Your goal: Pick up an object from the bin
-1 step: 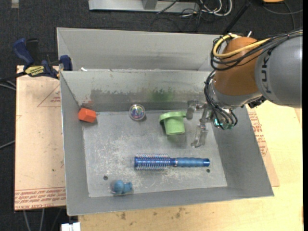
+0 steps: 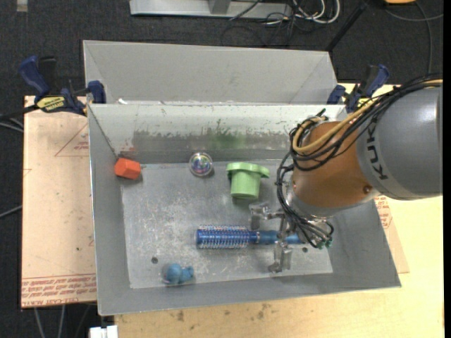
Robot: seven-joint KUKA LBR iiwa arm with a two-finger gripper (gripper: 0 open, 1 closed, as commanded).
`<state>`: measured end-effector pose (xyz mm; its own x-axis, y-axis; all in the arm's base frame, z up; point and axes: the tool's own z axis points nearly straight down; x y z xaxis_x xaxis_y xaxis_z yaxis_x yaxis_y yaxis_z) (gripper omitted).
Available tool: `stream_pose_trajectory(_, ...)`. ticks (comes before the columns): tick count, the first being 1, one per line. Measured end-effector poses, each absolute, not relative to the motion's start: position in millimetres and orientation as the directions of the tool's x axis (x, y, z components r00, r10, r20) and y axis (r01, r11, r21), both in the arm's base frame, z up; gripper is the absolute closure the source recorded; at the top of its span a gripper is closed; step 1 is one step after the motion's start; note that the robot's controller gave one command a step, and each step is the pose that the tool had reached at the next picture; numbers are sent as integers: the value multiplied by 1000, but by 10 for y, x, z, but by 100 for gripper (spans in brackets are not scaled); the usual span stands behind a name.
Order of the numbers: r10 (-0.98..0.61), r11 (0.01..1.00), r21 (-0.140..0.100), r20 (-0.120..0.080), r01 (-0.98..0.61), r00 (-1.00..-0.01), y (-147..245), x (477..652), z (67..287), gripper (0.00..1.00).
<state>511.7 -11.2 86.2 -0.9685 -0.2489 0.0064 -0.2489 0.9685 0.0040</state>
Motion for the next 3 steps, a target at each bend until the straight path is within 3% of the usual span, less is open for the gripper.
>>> stream_pose_trajectory(1,-249,969,1,0,-249,-969,-124,5143,878,100)
stream_pose_trajectory(2,-249,968,-1,-8,-249,-968,-88,5039,1782,100)
stream_pose_trajectory(3,-258,966,-3,-12,-258,-966,24,5315,2875,100)
